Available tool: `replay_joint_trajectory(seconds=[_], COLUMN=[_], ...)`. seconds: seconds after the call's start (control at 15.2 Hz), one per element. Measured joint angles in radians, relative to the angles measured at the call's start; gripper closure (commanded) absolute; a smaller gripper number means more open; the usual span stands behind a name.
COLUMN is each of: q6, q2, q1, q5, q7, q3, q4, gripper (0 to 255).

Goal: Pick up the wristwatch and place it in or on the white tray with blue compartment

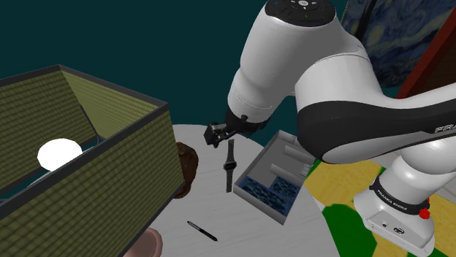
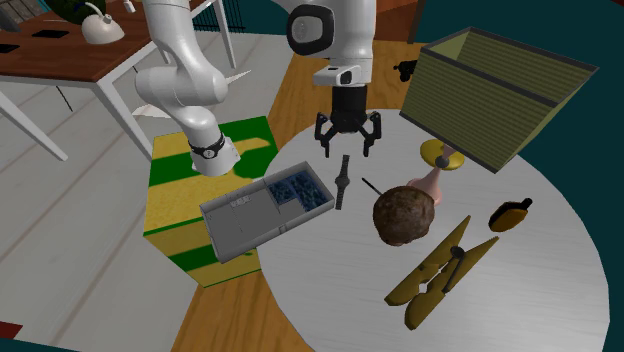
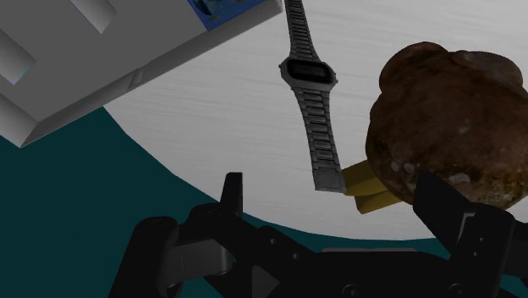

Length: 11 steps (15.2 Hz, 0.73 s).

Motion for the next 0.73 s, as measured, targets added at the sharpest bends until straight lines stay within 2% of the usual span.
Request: replay_joint_trajectory(seconds=[0.46,0.53,0.73], q6=[0.013,0.013,0.013], q2=[0.006,0.006,0.006], q1=[-0.010,-0.010,-0.010], q5=[-0.005,-0.005,-0.005], q7=[0.004,0.004,0.004], q3=[0.010,0.010,0.010], q4=[-0.005,-0.005,-0.004], gripper=[0,255,255])
